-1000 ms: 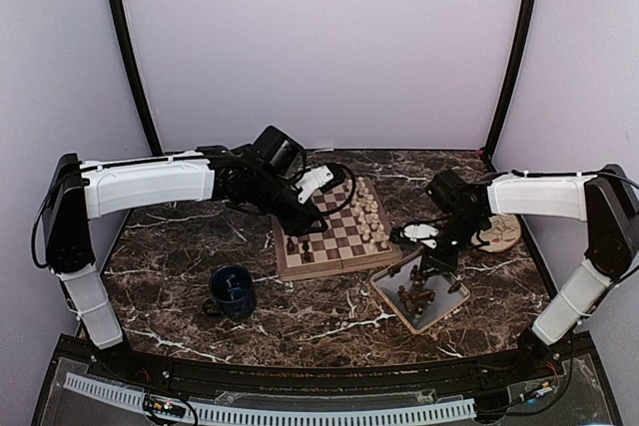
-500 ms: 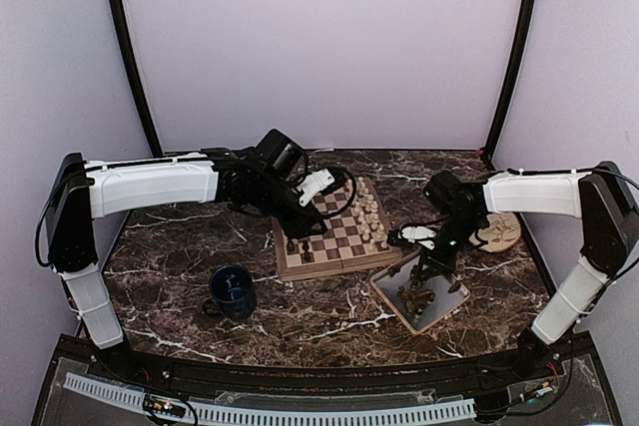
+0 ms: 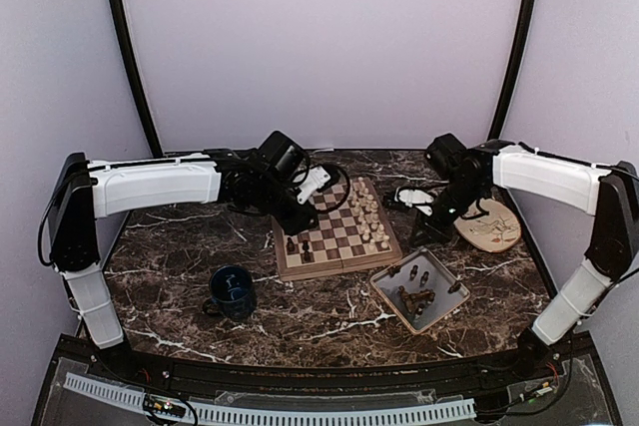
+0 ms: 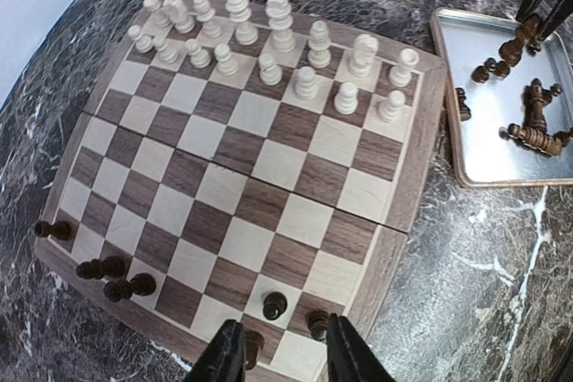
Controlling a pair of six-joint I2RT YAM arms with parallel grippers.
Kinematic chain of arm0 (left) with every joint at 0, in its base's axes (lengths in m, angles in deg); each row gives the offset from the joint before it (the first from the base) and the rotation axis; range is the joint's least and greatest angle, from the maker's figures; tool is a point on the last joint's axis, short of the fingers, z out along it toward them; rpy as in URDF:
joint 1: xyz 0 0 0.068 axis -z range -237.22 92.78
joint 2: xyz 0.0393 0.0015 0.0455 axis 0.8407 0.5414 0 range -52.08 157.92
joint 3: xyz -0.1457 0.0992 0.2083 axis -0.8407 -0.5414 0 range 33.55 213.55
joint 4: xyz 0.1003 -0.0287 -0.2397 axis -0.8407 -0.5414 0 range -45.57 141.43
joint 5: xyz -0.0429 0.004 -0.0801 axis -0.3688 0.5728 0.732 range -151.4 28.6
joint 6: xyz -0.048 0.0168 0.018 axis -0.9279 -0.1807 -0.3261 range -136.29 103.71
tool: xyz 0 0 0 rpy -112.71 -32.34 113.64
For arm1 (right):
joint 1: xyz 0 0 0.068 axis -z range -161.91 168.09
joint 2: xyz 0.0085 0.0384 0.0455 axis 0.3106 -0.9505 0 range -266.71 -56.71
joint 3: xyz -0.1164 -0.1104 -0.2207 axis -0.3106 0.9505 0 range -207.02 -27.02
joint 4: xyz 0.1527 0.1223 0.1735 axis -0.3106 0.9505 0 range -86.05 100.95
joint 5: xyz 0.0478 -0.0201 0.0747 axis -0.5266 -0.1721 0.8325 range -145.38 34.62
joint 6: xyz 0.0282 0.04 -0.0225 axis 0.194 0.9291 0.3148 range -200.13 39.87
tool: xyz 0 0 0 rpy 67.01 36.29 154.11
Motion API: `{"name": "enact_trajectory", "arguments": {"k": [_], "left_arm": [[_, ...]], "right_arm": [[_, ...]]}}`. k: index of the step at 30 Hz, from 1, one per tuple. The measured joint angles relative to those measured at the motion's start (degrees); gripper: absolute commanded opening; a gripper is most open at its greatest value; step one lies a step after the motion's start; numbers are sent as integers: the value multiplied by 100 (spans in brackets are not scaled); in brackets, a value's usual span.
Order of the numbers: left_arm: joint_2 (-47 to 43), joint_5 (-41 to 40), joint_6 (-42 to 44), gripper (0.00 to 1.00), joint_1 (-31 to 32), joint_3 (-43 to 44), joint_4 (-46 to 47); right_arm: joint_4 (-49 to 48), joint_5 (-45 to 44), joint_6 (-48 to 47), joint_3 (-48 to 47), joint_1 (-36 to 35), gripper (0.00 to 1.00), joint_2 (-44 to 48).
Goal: Set up the chess pieces on the board
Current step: Pick up the bishop from the chess pile, then place the bishop on the chessboard.
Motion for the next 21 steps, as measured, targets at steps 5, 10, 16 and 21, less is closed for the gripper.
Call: {"name": "enact_trajectory", "arguments": {"k": [5,10,16,21], "left_arm": [[72,-503,-446,34,-291,164,-173],[70,-721,-761,34,-763,240,-179],[66,-988,-992,38,-957,249,-216],[48,-1071,-1134,38,-1008,258,-306]], "right_arm": [[0,-24,122,-1110,-79,8,-361],[52,-133,243,-2000,-393,8,-1123],[262,-247,363,-3093,-796,8,-2122],[433,-278,435,-4103,-1021,8,-2914]]}}
